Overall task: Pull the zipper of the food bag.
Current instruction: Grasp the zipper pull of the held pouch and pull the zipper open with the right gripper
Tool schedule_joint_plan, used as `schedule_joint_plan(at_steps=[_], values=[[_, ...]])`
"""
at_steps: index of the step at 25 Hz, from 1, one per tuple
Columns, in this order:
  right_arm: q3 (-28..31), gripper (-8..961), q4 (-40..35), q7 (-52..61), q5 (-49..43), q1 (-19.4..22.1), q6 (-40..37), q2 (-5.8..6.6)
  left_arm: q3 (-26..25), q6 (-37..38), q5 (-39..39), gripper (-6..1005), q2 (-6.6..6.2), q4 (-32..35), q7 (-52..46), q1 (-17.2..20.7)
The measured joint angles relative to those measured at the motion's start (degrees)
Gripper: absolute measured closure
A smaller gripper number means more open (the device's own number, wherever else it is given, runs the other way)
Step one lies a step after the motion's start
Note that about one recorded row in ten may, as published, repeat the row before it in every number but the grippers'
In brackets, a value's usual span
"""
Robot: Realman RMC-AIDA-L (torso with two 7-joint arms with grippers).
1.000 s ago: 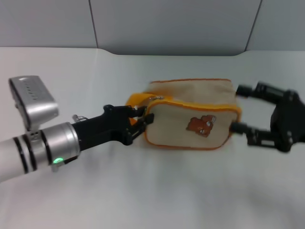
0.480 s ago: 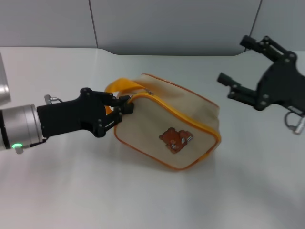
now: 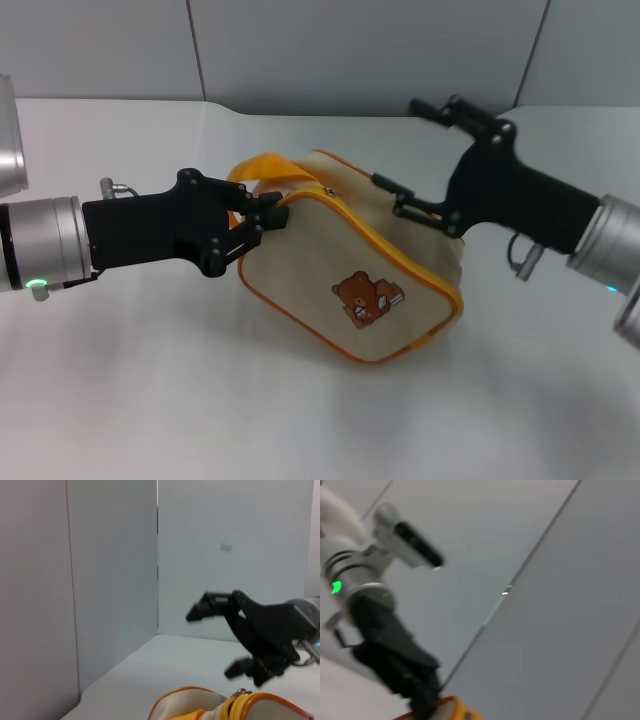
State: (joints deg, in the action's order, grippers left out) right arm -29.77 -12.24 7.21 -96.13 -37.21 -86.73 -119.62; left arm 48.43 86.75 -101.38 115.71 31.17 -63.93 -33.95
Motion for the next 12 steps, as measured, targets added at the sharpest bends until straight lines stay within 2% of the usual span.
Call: schedule_joint_plan(at_steps=[2, 7, 12], values=[[-3.1, 165, 0.1, -0.1, 0.0, -0.8, 1.2, -0.11, -0.1, -0.1, 0.0, 896, 0.05, 0.0, 0.0, -0.1], [-4.3, 353, 0.8, -0.5, 0.0, -1.6, 1.5, -0.19, -0.4, -0.4, 0.0, 896, 0.1, 0.1, 0.0, -0.3], [-6.6, 419, 1.2, -0.5, 0.2, -2.1, 1.5, -0.19, -0.4, -0.4, 0.0, 898, 0.09, 0.1, -0.1, -0.3]])
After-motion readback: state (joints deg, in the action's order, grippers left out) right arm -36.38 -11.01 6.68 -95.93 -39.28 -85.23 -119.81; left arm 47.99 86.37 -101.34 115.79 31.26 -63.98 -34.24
